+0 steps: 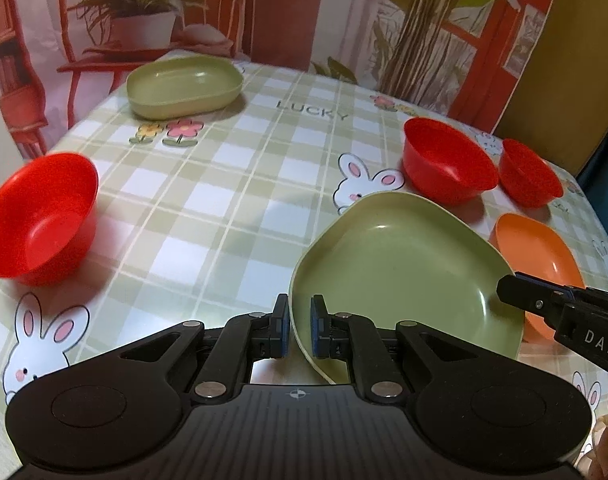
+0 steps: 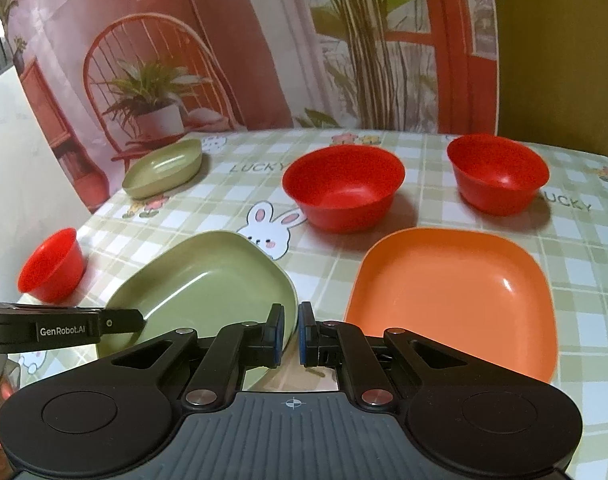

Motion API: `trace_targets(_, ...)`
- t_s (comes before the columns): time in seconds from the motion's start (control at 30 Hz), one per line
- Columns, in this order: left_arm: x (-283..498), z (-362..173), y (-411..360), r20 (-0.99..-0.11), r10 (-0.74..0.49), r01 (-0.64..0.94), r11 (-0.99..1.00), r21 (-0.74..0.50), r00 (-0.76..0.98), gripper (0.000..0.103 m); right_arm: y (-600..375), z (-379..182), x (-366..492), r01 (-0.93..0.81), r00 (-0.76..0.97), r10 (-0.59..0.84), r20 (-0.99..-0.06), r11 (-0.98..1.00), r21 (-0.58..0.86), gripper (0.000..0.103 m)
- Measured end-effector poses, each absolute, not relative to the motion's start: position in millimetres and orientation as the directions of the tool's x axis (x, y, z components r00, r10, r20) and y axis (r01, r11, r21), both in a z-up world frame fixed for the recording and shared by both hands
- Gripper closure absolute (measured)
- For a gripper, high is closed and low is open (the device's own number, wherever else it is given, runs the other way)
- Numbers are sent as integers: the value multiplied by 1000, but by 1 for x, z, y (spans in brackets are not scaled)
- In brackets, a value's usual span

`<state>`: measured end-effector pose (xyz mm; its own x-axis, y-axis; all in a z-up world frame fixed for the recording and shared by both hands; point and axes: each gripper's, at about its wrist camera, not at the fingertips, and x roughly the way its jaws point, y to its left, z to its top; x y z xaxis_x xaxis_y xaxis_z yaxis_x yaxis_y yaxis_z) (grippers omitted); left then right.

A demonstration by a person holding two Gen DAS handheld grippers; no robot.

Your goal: Organize plates and bowls

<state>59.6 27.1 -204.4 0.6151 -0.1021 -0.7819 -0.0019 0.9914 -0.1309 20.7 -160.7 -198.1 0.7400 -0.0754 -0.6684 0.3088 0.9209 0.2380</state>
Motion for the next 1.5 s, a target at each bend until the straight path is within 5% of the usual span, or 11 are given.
trace_targets(1.5,151,-161,-111,-745,-261,324,944,-64,614,91,-287,-177,-60,511,794,-275,-542,785,350,94)
